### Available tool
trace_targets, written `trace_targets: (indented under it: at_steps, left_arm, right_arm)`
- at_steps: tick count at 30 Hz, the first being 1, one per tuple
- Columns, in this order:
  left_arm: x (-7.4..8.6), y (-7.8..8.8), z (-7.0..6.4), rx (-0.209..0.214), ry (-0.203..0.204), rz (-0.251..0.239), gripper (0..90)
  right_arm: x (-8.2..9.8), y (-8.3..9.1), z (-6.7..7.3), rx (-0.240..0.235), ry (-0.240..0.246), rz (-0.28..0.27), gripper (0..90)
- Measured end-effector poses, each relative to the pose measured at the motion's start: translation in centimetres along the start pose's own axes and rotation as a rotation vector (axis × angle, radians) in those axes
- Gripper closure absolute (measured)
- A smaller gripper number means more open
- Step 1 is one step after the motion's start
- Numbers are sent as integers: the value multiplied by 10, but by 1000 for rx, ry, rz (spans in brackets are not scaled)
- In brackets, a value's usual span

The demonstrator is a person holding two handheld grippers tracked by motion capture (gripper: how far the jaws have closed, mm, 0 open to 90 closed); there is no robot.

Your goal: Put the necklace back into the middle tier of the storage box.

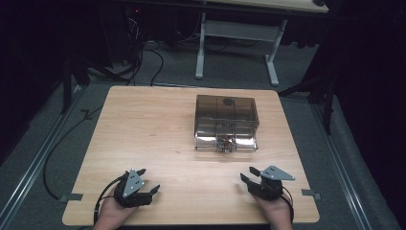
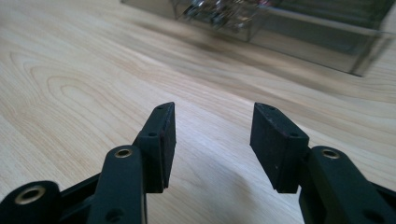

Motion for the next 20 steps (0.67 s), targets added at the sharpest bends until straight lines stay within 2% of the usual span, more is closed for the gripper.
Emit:
trace_targets:
  at_steps: [1,2,3,4,7,8,12,18,19,20]
  left_arm:
    - [0,0,0,1,1,-5,243]
    - [-1,1,0,-1,-2,-10,242]
    - [-1,1,-1,1,-3,-16,243]
    - [-1,1,-1,1,-3,-16,243]
    - [-1,1,-1,6,-3,-19,243]
    - [-1,1,-1,8,-2,-20,243]
    - [-1,1,-2,13,-5,-22,243]
    - [-3,3,-2,29,-1,-41,238]
    - [-5,5,-2,51,7,-75,237]
    - [-5,5,-2,51,7,-75,241]
  right_arm:
    - [0,0,0,0,0,0,499]
    - [0,3,-3,-1,-27,-10,482]
    - [-2,8,-6,-13,-64,-50,478]
    - [-2,8,-6,-17,-74,-59,475]
    - [-2,7,-5,-7,-63,-63,476]
    - [-2,5,-2,4,-31,-52,477]
    - [-2,2,3,11,8,-32,477]
    - [-2,2,2,14,-2,-29,475]
    - [-2,2,2,17,-2,-25,474]
    - [-2,2,2,17,-2,-25,474]
Point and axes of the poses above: each handheld gripper's, and its own axes: y roughly backward along the jaws, x roughly out of its underside, z roughly to its left, the point moved 9 cm from there along -y, roughly forward along the jaws, and after that the axes turned 6 degrees about x, right-handed, at the moved point
